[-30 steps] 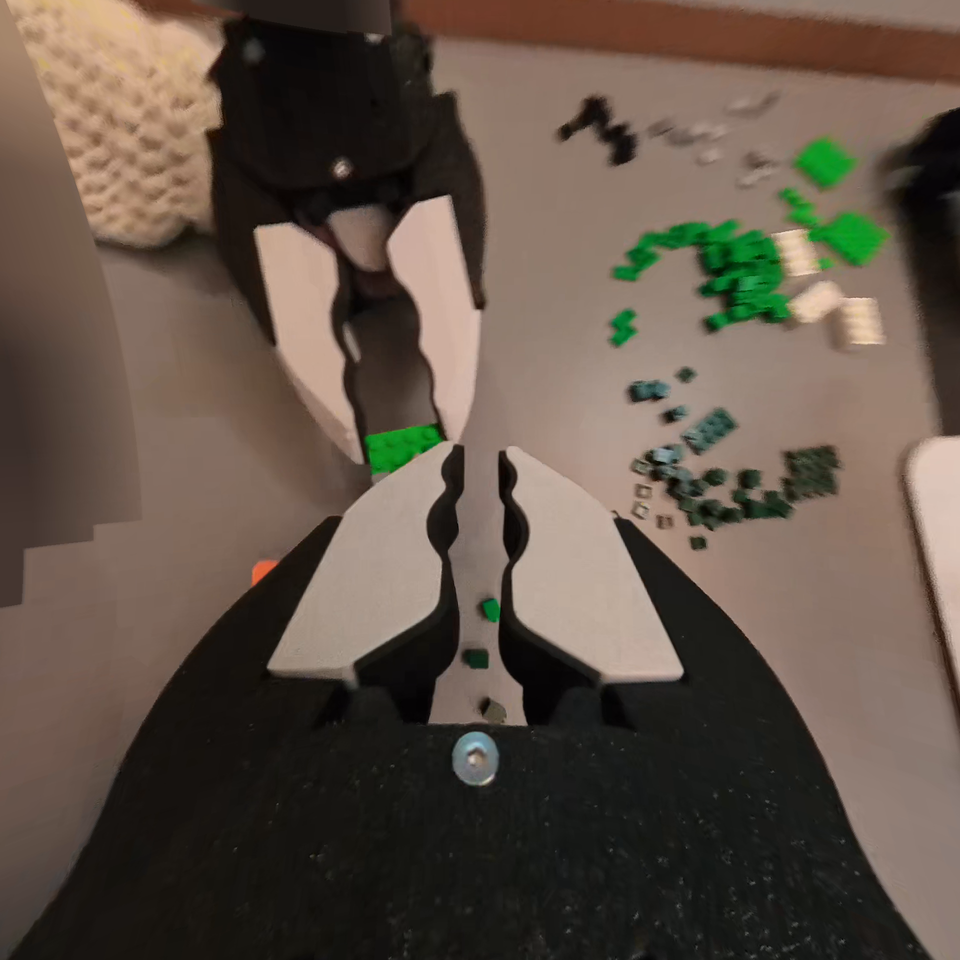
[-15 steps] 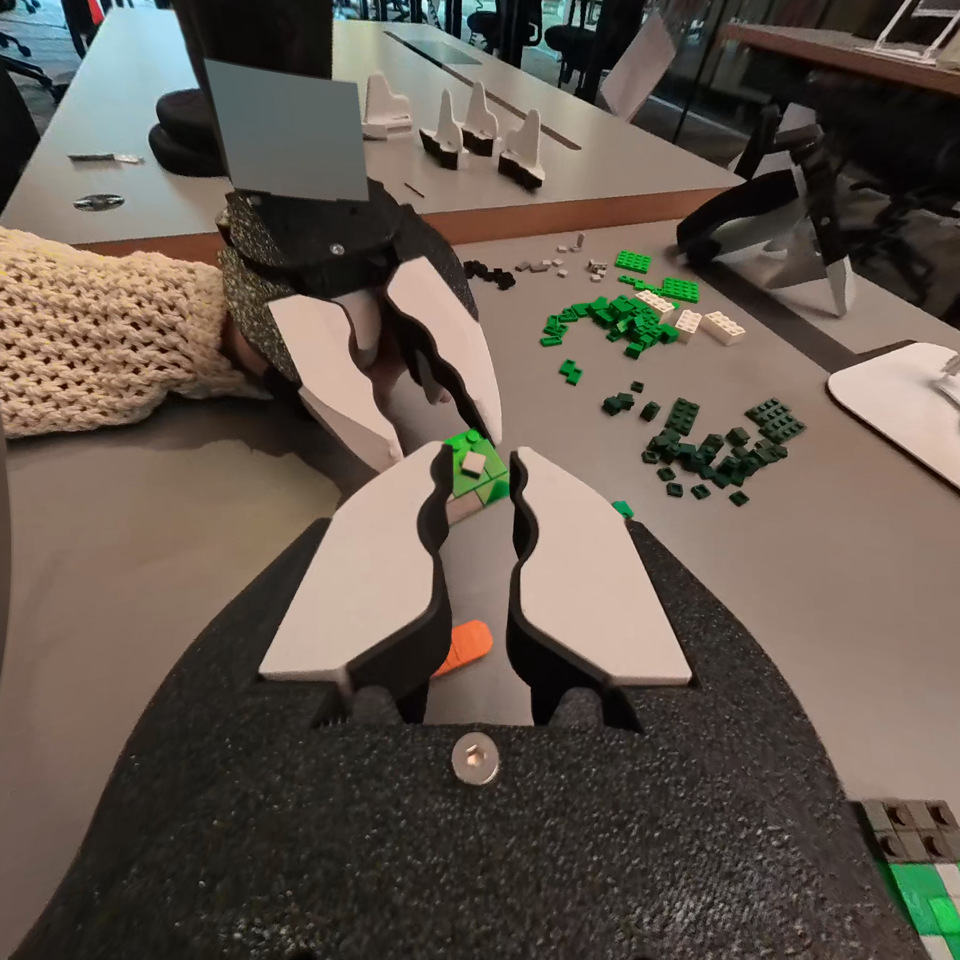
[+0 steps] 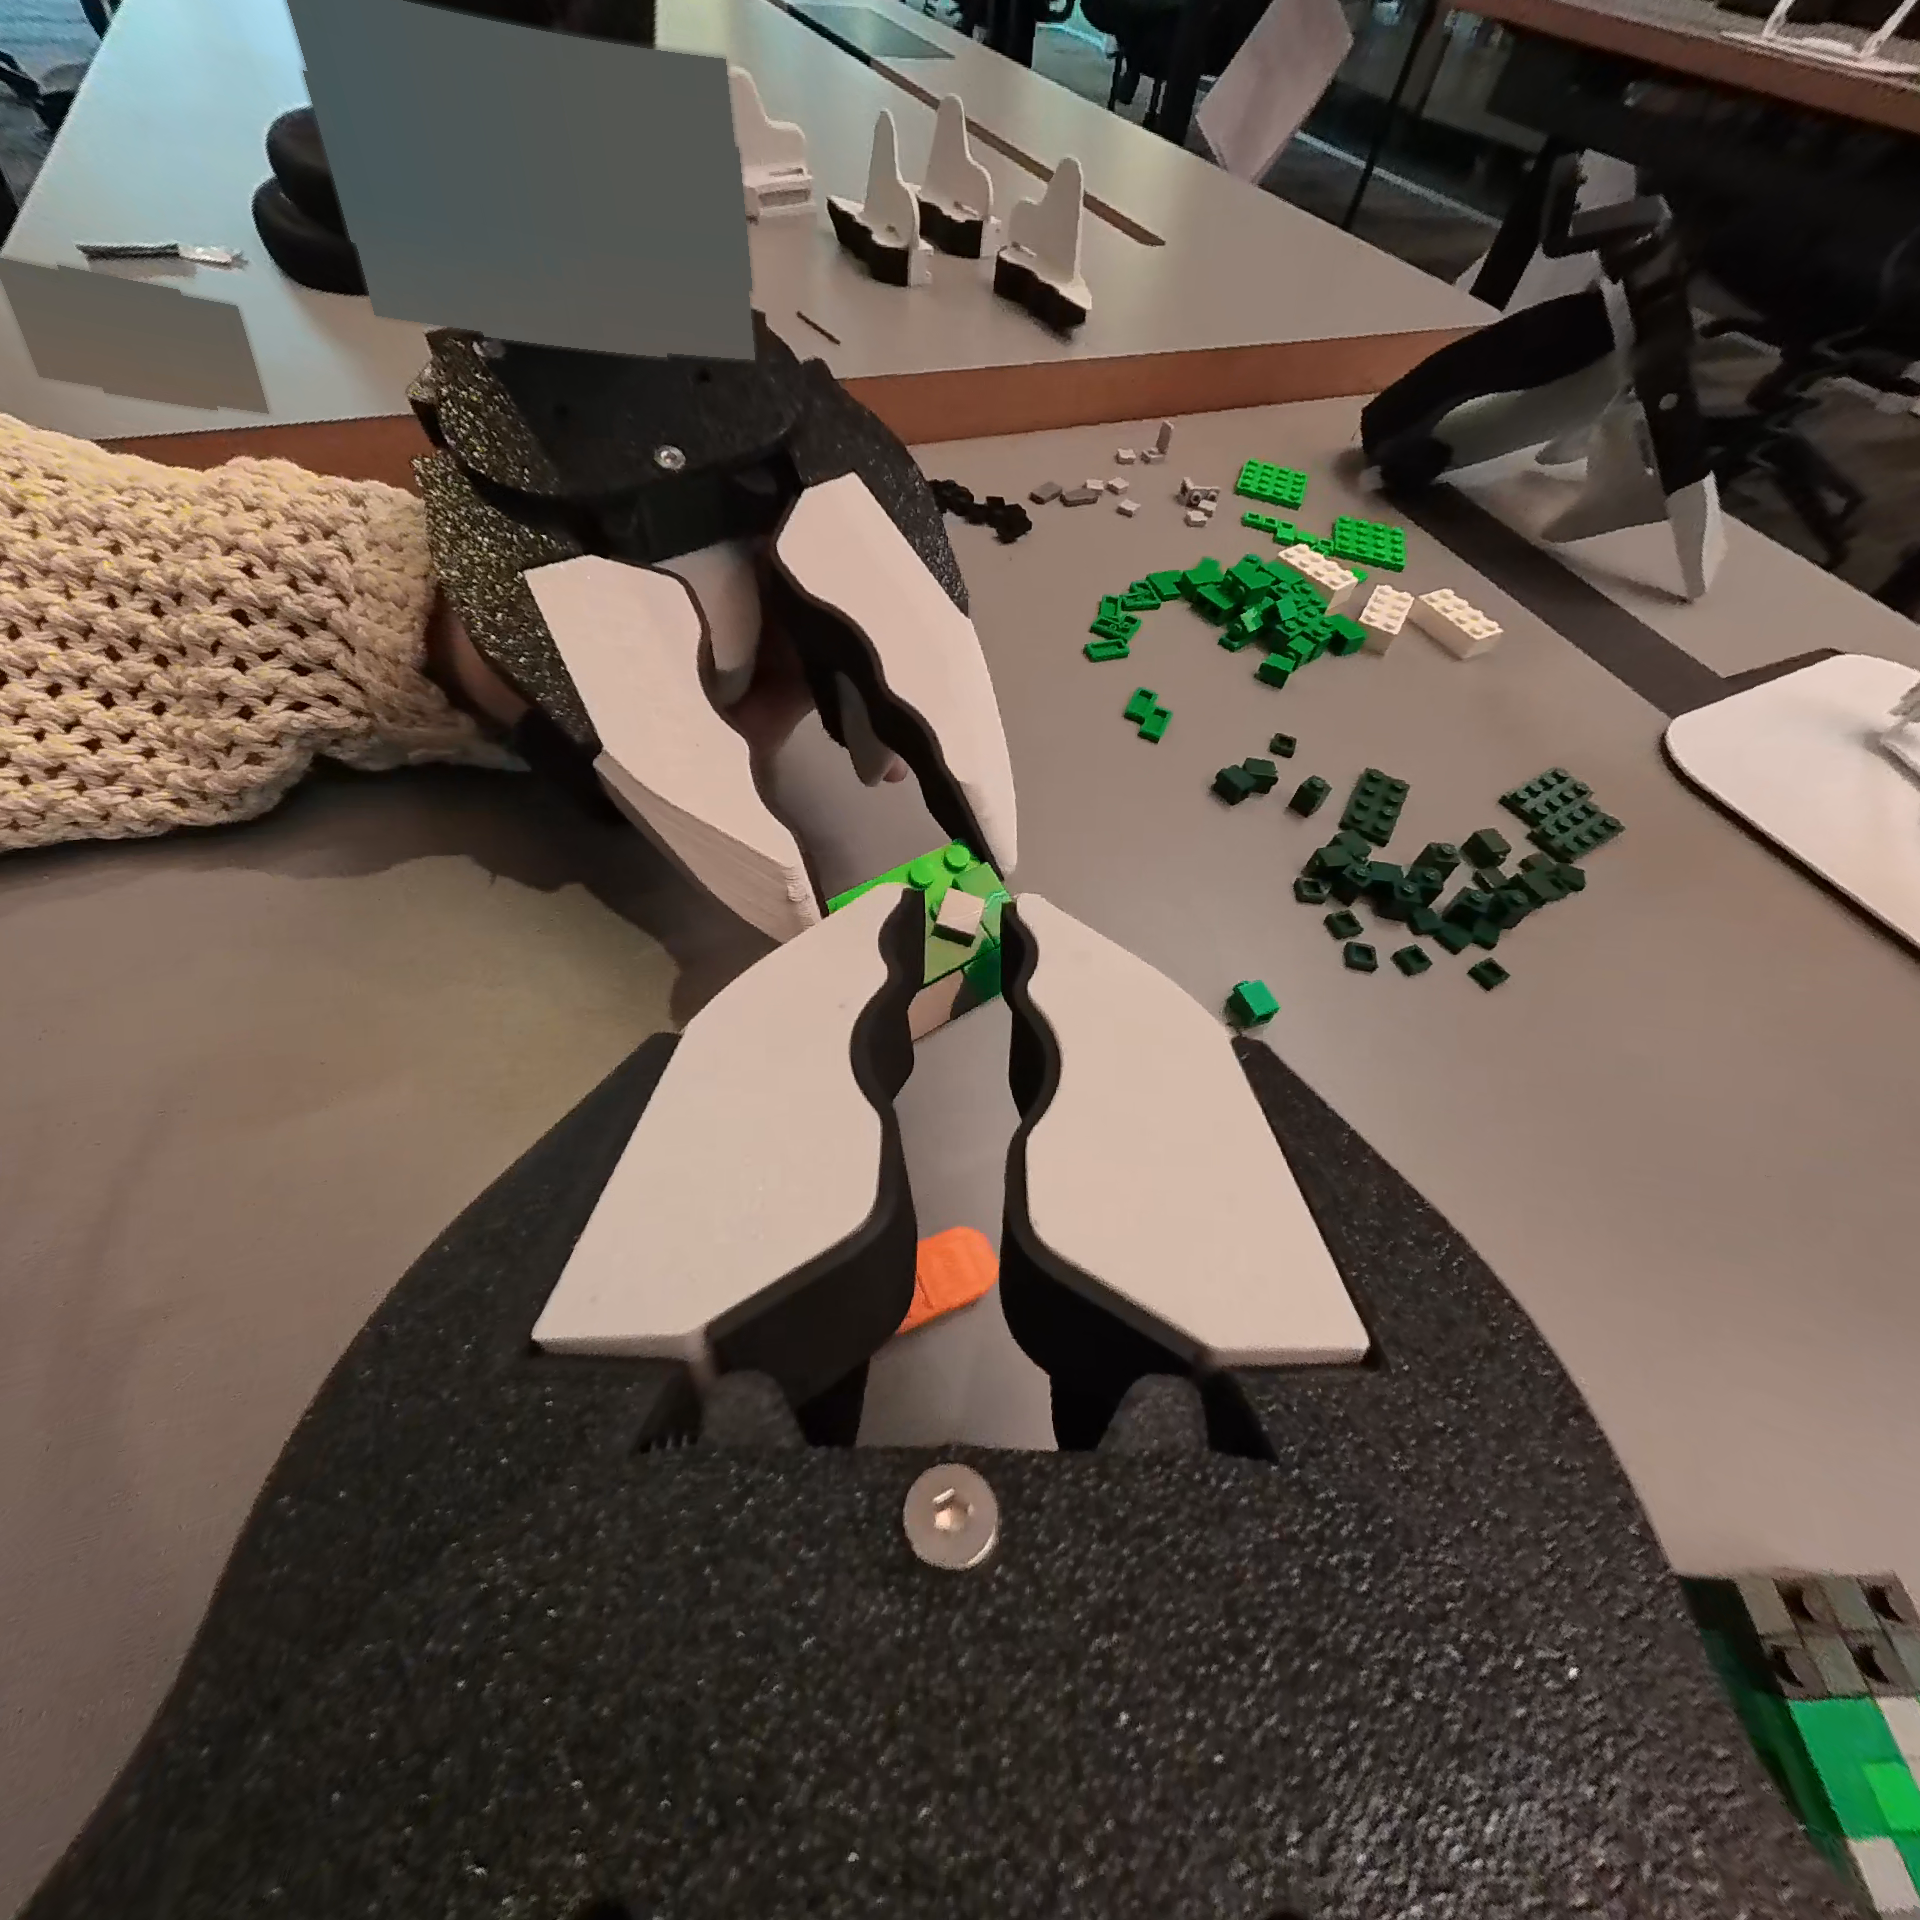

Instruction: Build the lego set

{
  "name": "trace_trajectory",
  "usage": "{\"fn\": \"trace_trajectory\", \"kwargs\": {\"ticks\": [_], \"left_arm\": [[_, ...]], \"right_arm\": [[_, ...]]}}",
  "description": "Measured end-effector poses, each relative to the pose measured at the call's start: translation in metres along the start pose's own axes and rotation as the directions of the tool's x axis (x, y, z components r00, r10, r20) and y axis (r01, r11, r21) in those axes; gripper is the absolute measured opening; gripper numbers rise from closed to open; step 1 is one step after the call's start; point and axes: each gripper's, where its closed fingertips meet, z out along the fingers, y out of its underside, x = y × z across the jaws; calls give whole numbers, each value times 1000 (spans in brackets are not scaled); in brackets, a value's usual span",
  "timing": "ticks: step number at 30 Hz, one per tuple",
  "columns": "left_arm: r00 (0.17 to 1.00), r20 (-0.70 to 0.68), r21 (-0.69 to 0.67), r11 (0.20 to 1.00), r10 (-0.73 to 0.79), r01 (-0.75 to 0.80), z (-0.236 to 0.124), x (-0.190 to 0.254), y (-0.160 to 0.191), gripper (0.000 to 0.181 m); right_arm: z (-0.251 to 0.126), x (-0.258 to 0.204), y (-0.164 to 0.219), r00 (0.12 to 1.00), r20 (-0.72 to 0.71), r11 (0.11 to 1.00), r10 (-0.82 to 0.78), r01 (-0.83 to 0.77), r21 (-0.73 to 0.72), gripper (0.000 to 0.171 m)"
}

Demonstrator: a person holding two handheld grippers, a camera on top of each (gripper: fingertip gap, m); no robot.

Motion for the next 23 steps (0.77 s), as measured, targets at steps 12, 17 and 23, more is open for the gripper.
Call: {"fn": "trace_trajectory", "kwargs": {"ticks": [12, 17, 23], "left_arm": [[999, -32, -6, 1000, 4, -4, 0, 4, 1, 33], [992, -127, 6, 1000, 19, -18, -1, 16, 0, 33], [982, -189, 50, 999, 7, 3, -4, 24, -6, 33]], "right_arm": [[2, -3, 8, 998, 37, 998, -44, 46, -40, 8], [-3, -14, 8, 986, 147, 996, -79, 85, -34, 8], [-11, -26, 3, 965, 231, 992, -122, 124, 4, 7]]}}
